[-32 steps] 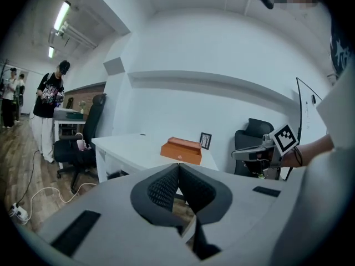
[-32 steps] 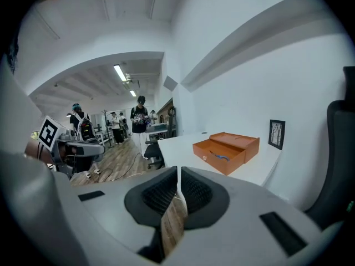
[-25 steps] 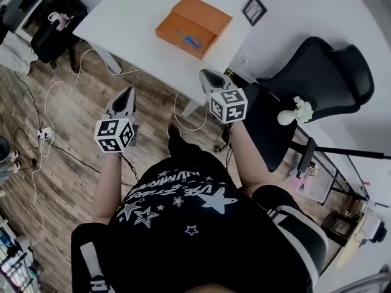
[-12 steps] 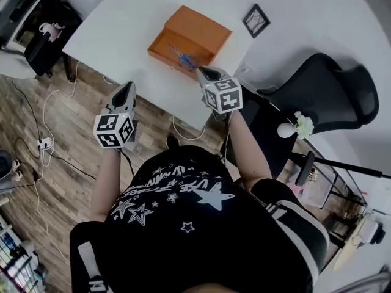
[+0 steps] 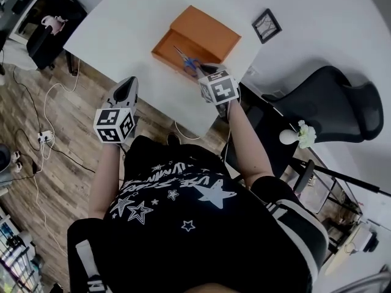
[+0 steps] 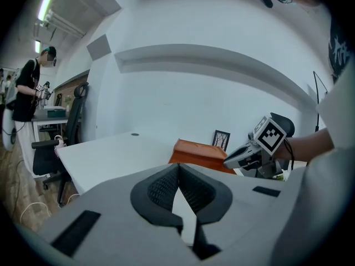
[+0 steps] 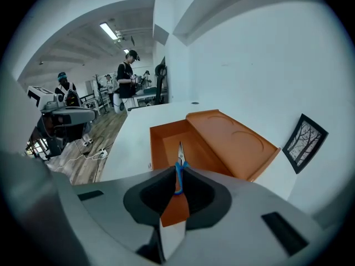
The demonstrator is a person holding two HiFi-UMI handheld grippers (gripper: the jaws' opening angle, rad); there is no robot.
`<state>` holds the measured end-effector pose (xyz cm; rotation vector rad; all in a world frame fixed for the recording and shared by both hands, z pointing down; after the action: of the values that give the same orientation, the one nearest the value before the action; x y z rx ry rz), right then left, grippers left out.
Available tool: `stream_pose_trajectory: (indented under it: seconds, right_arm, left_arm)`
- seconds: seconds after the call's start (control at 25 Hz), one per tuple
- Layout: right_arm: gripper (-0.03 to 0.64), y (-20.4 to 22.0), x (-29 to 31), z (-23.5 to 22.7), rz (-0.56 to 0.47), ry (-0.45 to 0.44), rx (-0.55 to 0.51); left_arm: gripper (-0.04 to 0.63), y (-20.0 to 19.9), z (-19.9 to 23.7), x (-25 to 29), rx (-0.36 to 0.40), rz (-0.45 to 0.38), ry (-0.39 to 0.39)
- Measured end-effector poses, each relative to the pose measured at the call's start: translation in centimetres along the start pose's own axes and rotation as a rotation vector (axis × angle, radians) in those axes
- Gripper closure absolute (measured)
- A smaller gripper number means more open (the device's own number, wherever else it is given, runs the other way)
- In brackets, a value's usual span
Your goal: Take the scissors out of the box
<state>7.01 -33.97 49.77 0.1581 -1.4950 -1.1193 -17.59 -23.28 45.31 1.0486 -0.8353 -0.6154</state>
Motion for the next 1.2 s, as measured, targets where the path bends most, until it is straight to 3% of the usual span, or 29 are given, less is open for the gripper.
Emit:
stream_pose_trajectory:
  seconds: [0.44, 0.96, 1.2]
  right_arm:
    - [0.56, -1.8, 2.8, 1.2, 0.075, 0.01, -0.013]
    - [0.508, -3.3, 7.6, 3.2, 0.288, 0.034, -0.177]
    - [0.5, -3.3, 9.6, 3.6, 0.396, 0.023, -0.206]
  left_arm:
    - [0.577, -0.4, 4.8, 1.4, -0.015, 0.033, 0.061]
    - [0.577, -1.0, 13.2, 4.1, -0.067, 0.066, 0.172]
    - [0.577, -0.9, 16.2, 5.8, -0.092, 0.073, 0.208]
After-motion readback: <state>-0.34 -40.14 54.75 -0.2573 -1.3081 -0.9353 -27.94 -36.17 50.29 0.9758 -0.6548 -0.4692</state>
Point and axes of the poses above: the fingertips, and each gripper's own axes: x forward along the fingers, z to its left, y out of its underside, the point moved 7 cm from there along -x, backward along the fingers, and after that the axes turned 15 degrees about y, right-handed, at the moved point
